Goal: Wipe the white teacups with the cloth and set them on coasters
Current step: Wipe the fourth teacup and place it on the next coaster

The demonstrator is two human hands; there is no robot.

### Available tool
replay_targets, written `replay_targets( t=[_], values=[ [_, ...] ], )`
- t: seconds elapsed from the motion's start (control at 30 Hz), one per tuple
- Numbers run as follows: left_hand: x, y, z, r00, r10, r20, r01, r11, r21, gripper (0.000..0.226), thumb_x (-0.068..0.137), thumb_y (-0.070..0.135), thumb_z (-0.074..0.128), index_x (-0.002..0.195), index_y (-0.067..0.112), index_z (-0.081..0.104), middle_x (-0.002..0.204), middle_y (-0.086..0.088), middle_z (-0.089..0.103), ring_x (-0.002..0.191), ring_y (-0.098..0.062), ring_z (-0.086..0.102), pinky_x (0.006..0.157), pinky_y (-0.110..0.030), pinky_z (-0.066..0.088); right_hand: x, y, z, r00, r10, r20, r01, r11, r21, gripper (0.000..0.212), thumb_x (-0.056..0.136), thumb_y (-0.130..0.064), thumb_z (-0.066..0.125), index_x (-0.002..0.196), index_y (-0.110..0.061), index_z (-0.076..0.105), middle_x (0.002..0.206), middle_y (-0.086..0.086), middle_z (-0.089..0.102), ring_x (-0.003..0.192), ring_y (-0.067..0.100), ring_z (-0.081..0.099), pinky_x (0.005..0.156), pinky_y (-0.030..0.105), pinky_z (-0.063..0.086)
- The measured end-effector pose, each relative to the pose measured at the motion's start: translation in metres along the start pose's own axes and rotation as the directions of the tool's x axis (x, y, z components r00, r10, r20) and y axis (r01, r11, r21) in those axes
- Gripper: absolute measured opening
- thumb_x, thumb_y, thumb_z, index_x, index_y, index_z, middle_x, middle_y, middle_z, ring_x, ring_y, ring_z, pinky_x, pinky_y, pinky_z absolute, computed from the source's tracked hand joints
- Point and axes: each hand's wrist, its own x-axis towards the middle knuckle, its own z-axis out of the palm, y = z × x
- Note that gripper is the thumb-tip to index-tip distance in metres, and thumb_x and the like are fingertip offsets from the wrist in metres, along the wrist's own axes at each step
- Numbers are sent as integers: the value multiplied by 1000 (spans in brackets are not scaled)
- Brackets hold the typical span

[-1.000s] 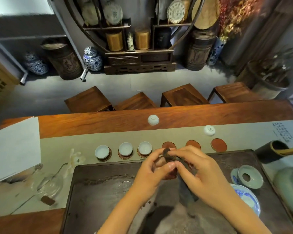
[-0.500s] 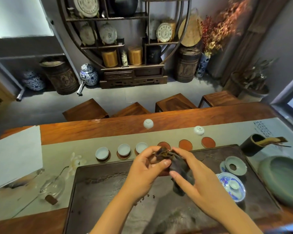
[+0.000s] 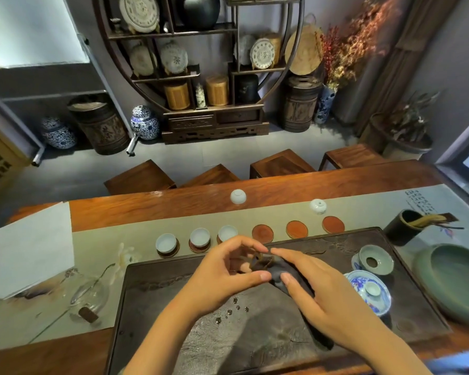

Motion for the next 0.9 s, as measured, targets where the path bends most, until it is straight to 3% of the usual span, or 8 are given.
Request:
replay_targets(
  t=[0.13, 0.23, 0.3, 0.4, 0.47, 0.53, 0.67, 0.9],
  values=[
    [3, -5, 2, 1000, 17, 9, -16, 999, -28, 21, 74, 24, 80, 92, 24, 68, 79, -4, 64, 73, -18, 56, 72, -27, 52, -2, 5, 3, 999, 6, 33, -6, 1000, 18, 51, 85, -57, 48, 130, -35, 45, 119, -24, 56, 109, -5, 51, 87, 15, 42],
    [7, -9, 2, 999, 42, -24, -43, 998, -34, 18, 73, 23, 80, 86, 23, 67, 89, -34, 59, 77, -23, 61, 72, -29, 53, -2, 10, 6, 1000, 0, 18, 0, 1000, 7, 45, 87, -55, 46, 128, -37, 45, 116, -26, 56, 107, -4, 53, 84, 17, 44],
    [12, -14, 3, 998, 45, -36, -47, 997, -61, 17, 73, 22, 81, 84, 24, 68, 90, -38, 58, 75, -22, 63, 71, -30, 53, -1, 13, 6, 1000, 4, -7, -4, 1000, -5, 37, 89, -50, 47, 124, -38, 47, 112, -25, 58, 103, -3, 55, 81, 17, 45],
    [22, -24, 6, 999, 16, -39, -19, 997, -71, 17, 74, 22, 80, 85, 24, 67, 87, -33, 61, 71, -19, 63, 71, -34, 53, 5, 21, 5, 999, 17, -37, -17, 1000, 2, 30, 89, -38, 54, 119, -34, 51, 106, -19, 64, 96, 0, 58, 76, 19, 46],
    [31, -29, 7, 1000, -21, -22, 20, 998, -64, 18, 76, 23, 79, 89, 22, 66, 84, -18, 64, 70, -17, 61, 72, -35, 52, 10, 27, 4, 999, 21, -30, -21, 1000, 0, 29, 88, -32, 56, 117, -33, 53, 102, -16, 65, 93, -1, 58, 74, 17, 45],
    [43, -33, 3, 998, -56, 22, 57, 998, -20, 24, 77, 26, 78, 97, 24, 66, 92, -5, 66, 72, -16, 60, 72, -34, 52, 17, 36, 3, 1000, 31, -4, -31, 1000, -5, 28, 89, -32, 56, 117, -31, 54, 102, -17, 65, 92, -1, 57, 74, 14, 43],
    [76, -42, -22, 974, -216, 74, 202, 965, 166, 48, 72, 37, 82, 116, 37, 60, 117, -2, 64, 91, -13, 68, 89, -36, 56, 34, 58, -1, 997, 79, 18, -79, 997, -5, 29, 90, -37, 54, 118, -30, 56, 106, -19, 64, 95, 0, 57, 76, 12, 43],
    [171, -85, -79, 926, -289, -243, 368, 832, 414, 32, 86, 24, 72, 114, 27, 57, 112, 2, 62, 93, -16, 63, 81, -29, 51, 84, 101, -7, 983, 174, 62, -173, 985, -26, 40, 85, -52, 44, 122, -37, 52, 108, -32, 55, 95, -7, 54, 74, 1, 38]
  ],
)
